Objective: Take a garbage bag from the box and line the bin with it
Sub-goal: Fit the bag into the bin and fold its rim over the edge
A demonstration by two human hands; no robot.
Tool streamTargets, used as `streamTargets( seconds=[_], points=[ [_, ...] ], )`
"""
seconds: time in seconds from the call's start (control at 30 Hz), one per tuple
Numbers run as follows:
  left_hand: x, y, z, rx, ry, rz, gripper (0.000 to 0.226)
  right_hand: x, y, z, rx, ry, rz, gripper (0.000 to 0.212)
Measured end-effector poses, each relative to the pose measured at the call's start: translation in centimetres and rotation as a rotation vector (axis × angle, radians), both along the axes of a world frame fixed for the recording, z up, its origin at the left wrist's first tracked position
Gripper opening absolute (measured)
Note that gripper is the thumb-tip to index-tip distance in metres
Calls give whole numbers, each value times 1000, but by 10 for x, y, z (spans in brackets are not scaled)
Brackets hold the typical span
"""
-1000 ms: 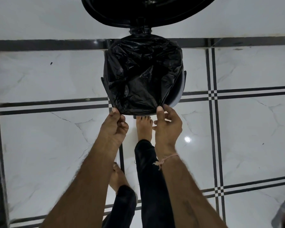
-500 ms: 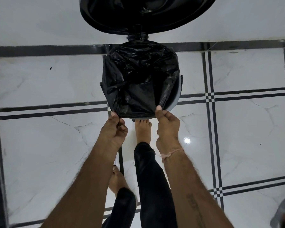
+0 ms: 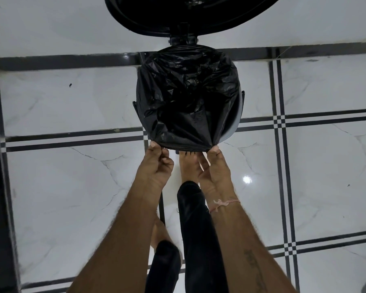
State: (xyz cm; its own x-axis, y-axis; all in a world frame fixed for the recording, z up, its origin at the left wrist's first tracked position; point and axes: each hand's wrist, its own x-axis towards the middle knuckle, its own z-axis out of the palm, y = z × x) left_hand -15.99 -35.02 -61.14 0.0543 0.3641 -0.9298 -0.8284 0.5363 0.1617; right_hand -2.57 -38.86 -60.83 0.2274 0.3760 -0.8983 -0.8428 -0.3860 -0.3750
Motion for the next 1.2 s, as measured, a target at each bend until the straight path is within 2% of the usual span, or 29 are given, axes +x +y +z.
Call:
streamTargets(
  seconds=[0.07,0.1,0.13,0.17,0.23,0.3,0.33,0.4,0.5,0.57,0.63,0.7,0.73,0.8,0.87,0.93,1.0,1.03,1.2],
  points=[
    [2,0,-2,-8,-26,21,12,-3,1,-19,-32,132,-119,60],
    [2,0,-3,-16,-33,21,11,-4,1,-29,-72,145,-148,74],
    [2,1,-3,-27,-35,15,11,-3,2,-39,-73,175,-185,80],
    [3,3,-3,-43,-31,0,13,-2,5,-46,-82,191,-209,76],
    [4,8,-4,-76,-5,-40,18,1,10,-54,-80,198,-257,56],
    [7,13,-4,-96,32,-63,19,2,17,-41,-98,244,-329,52],
    [9,14,-3,-97,48,-59,16,1,16,-57,-150,213,-305,48],
    [9,17,3,-66,93,0,13,7,14,-71,-113,153,-356,27],
    [0,24,16,14,185,28,29,7,25,-10,-86,-136,-190,13],
    [-4,30,23,37,277,-56,24,20,29,11,-68,-442,-108,7],
    [-6,35,27,19,376,-116,16,35,38,32,3,-778,125,12],
    [-9,37,29,-10,440,-156,16,35,47,23,-13,-955,325,15],
    [-10,38,28,-28,455,-170,16,35,52,21,-62,-983,362,9],
    [-13,42,27,-66,451,-189,15,39,60,16,-126,-974,389,14],
    [-14,44,25,-98,426,-196,14,50,60,15,-90,-804,306,22],
    [-15,46,23,-105,399,-204,16,60,56,15,-42,-553,216,27],
    [-16,46,20,-100,369,-213,16,71,56,15,-53,-402,160,20],
    [-17,46,18,-101,354,-215,15,74,57,17,-70,-353,144,16],
    [-20,47,10,-108,348,-235,14,74,65,13,-84,-160,28,22]
  ],
)
